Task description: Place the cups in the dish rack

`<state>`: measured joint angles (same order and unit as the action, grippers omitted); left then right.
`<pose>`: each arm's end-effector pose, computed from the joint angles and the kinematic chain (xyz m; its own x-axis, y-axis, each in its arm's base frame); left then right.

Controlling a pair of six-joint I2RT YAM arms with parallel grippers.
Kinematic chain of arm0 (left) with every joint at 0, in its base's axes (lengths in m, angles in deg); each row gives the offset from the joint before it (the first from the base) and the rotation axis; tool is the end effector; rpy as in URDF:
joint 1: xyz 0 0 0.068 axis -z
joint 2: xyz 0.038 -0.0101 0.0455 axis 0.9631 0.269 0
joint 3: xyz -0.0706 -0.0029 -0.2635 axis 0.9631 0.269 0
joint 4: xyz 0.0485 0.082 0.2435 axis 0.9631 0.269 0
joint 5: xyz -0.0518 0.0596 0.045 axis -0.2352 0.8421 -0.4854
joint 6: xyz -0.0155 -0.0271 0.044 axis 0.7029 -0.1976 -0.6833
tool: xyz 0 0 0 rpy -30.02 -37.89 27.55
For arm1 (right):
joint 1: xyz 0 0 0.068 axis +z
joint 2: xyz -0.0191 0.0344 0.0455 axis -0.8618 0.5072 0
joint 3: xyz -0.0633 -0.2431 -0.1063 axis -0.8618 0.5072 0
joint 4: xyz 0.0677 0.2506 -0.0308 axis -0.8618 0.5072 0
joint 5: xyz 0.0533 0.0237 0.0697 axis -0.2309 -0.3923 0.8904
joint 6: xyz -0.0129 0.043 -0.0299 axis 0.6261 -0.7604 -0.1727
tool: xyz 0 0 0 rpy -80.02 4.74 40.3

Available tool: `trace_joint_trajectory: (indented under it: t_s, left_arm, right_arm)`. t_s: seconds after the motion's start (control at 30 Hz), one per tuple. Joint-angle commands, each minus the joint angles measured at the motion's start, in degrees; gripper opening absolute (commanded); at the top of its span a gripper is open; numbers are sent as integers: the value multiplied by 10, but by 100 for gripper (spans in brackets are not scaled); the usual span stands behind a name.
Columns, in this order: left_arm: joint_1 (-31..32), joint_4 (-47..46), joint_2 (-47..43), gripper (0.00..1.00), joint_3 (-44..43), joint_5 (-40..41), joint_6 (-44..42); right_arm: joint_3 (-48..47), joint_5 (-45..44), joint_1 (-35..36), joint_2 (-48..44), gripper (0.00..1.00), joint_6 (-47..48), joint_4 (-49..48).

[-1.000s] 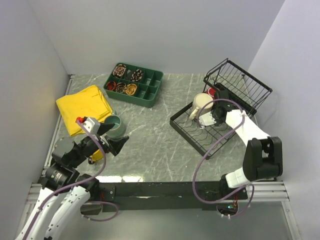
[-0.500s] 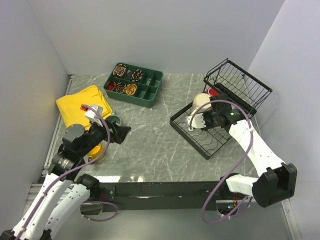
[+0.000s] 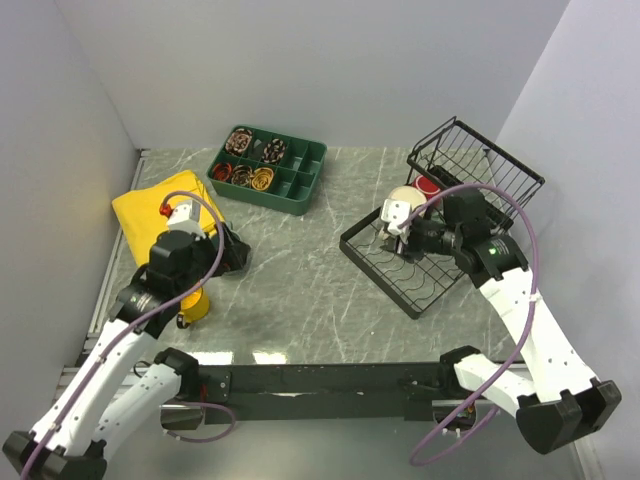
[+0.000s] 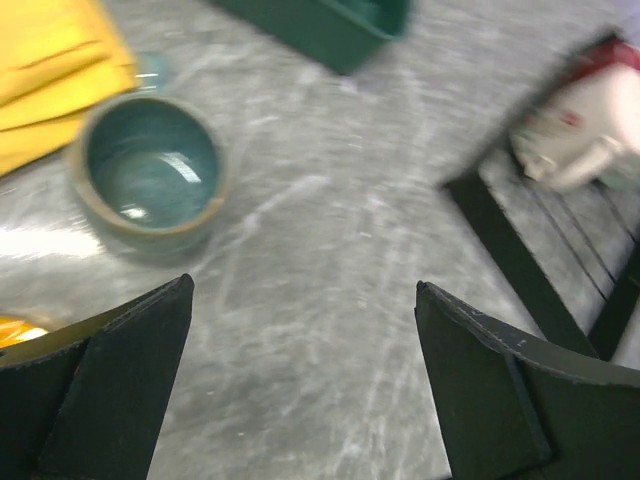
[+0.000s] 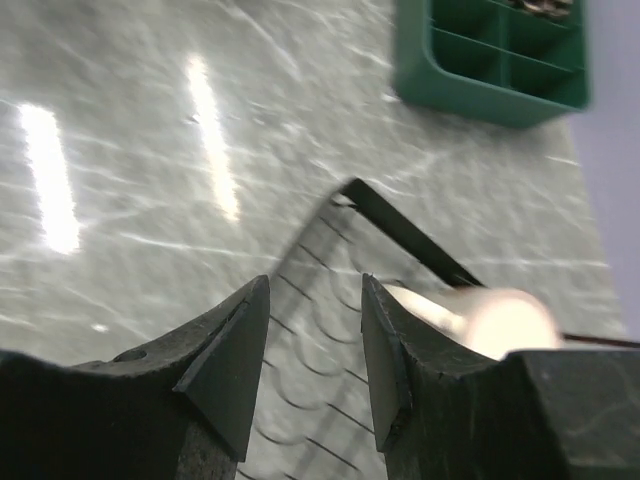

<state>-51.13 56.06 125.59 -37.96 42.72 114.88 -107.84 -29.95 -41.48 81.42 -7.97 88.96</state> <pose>0.1436 -0.0589 0.3103 -0.5042 -0.3874 -0.7718 0.0642 0.8744 -0.4809 0.1833 0.0826 0.3610 0.2255 -0.5809 -0.7821 -0.8778 0.2271 -0.4218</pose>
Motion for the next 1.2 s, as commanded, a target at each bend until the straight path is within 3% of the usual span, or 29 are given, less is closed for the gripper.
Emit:
trace_joint_trajectory:
  t_s: [0.0, 0.2, 0.43, 0.63, 0.9, 1.17]
  left_arm:
    - [-21, 57, 46, 98, -57, 104, 39]
    - [-78, 70, 100, 92, -63, 92, 52]
    - [-165, 27, 191, 85, -45, 17, 20]
    - [-204, -25, 291, 69, -51, -48, -30]
    - [-206, -26, 359, 64, -70, -45, -39]
    - [-206, -25, 431, 50, -99, -25, -47]
  right_arm:
    - [36, 91, 2, -24, 49, -100, -65]
    - [79, 125, -13, -59, 50, -112, -91]
    - [119, 159, -37, -91, 52, -123, -113]
    - [123, 172, -46, -101, 52, -126, -115]
    - [129, 178, -49, -112, 52, -123, -114]
    - [130, 192, -57, -130, 53, -126, -113]
